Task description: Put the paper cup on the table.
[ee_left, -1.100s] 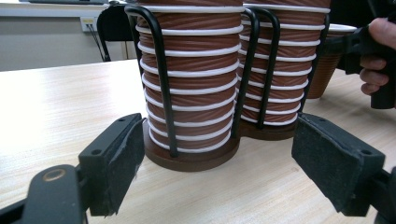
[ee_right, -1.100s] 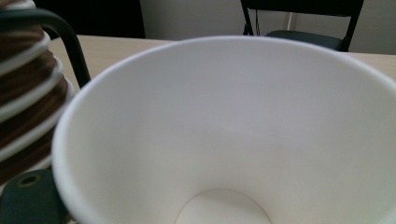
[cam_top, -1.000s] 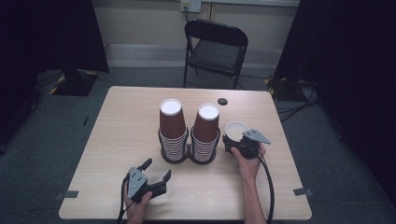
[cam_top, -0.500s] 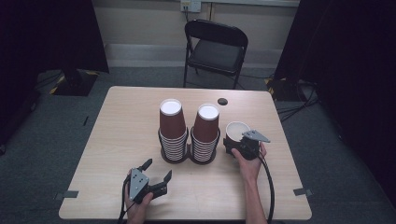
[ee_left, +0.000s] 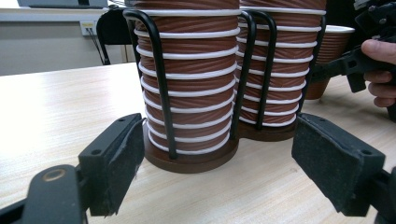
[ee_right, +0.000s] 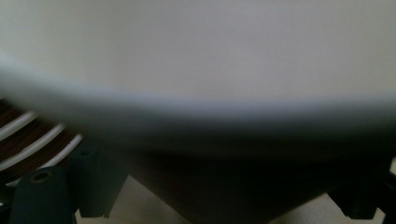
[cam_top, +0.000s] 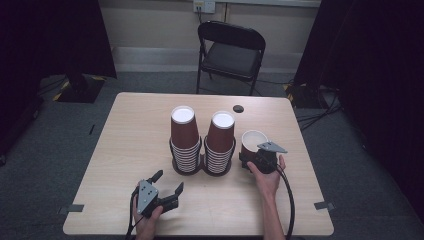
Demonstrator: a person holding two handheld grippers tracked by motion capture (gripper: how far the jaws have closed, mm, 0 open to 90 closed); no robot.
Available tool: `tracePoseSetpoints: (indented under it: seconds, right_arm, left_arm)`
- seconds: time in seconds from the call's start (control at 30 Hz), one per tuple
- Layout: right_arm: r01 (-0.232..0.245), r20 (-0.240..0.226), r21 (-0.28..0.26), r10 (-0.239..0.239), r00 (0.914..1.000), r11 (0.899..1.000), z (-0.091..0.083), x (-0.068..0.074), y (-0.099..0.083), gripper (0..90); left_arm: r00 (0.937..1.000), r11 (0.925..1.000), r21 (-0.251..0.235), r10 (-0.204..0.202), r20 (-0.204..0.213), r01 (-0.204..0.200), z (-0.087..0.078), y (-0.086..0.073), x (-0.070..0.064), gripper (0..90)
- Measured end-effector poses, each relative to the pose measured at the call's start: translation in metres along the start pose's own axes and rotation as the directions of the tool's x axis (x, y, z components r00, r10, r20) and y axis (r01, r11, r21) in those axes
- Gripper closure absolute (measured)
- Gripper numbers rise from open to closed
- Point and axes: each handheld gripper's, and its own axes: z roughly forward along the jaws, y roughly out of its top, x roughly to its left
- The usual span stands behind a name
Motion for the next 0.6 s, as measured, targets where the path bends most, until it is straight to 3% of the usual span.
tracePoseSetpoints:
  seconds: [0.37, 0.6]
  right_arm:
    - [-0.022, 0.002, 0.011, 0.022, 0.9998, 1.000, -0.013, -0.003, -0.008, 12.8]
    - [-0.058, 0.010, -0.014, 0.058, 0.9983, 0.998, -0.026, -0.002, -0.016, 12.8]
  left_arm:
    - [0.9999, 0.9999, 0.004, 0.010, -0.002, -0.010, 0.000, 0.000, -0.001, 17.1]
    - [1.0000, 1.0000, 0.002, 0.000, -0.003, 0.000, 0.000, 0.000, 0.000, 17.0]
